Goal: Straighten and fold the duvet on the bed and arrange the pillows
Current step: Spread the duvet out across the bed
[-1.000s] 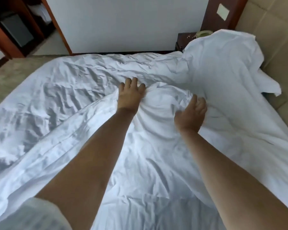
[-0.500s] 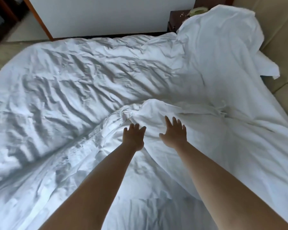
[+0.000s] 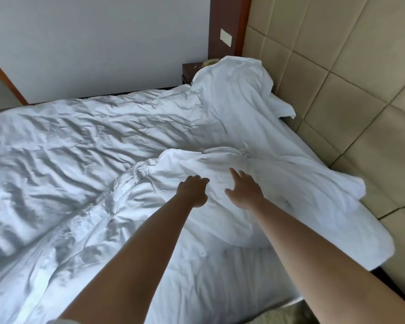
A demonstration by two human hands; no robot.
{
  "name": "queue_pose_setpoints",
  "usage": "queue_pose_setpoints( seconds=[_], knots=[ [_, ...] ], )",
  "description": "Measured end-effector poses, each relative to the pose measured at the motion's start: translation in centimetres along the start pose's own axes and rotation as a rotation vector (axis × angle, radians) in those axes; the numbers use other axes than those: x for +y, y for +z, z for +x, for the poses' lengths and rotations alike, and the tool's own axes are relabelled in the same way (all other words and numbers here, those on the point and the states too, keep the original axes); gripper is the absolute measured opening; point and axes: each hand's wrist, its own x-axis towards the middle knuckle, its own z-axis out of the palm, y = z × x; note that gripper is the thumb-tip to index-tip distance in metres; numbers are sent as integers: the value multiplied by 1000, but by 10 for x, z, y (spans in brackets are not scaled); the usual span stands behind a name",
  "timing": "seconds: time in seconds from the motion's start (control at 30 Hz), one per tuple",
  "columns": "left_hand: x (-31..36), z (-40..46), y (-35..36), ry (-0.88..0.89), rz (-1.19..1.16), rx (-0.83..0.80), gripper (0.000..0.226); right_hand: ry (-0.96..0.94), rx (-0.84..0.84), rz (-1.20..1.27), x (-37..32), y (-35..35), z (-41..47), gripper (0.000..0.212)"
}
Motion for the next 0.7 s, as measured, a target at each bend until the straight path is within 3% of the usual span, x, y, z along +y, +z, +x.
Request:
queue_pose_setpoints(
  seconds=[0.4, 0.6, 0.7],
  knots=[
    [116, 91, 27, 10, -27, -86, 58, 59, -53, 83, 157, -22, 72, 43],
    [186, 184, 39, -109, -98, -157, 54, -49, -181, 121, 248, -34, 163, 44],
    [204, 221, 48, -206, -142, -185, 55, -123, -238, 96, 272, -33, 209, 35]
  ],
)
